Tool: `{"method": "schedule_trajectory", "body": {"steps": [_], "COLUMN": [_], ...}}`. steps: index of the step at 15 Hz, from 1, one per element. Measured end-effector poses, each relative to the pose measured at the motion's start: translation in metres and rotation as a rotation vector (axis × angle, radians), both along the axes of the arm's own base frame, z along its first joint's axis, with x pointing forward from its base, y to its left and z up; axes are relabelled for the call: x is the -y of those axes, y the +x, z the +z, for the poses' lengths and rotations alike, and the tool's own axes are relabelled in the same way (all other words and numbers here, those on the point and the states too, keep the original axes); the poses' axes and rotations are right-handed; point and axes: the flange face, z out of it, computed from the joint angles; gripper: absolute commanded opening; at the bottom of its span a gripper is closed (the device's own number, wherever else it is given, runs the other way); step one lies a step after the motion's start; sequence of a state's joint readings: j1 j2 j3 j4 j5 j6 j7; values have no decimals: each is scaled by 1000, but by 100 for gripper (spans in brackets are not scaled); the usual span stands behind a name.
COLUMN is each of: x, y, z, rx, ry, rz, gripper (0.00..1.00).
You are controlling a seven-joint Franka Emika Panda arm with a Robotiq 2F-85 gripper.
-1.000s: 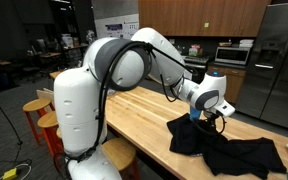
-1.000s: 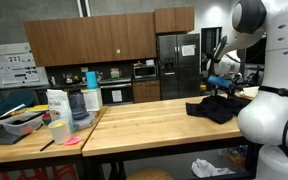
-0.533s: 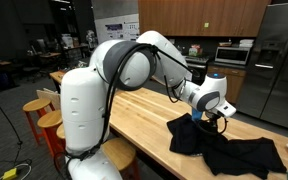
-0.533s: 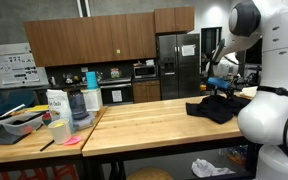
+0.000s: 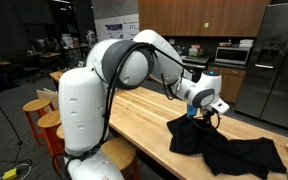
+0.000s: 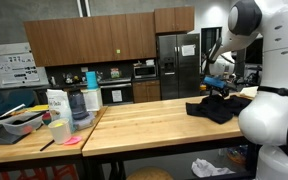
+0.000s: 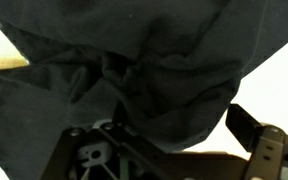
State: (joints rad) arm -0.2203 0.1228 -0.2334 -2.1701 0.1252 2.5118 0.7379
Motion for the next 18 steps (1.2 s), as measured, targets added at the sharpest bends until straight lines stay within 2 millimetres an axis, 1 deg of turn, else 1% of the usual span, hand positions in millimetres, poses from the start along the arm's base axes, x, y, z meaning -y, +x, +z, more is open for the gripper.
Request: {"method": "schedule_trajectory", "body": {"steps": [1,2,4,5,7,8,11,12,13,18], "x": [-4,-8,-14,-17,-19,-19,-18,-17,-17,-14], "y": [1,2,5,6,6,6,5,5,4,3], "z": [2,4,5,5,3,3,0,0,0,0], "rx": [-3,-7,-16,-18,-24,-26,-35,-36,-37,-39], "ry": [4,9,17,19,23,24,28,28,28,27], "rz": [7,12,18,19,20,18,14,12,11,10], "gripper": [75,73,61,52,37,27,6,2,0,2]}}
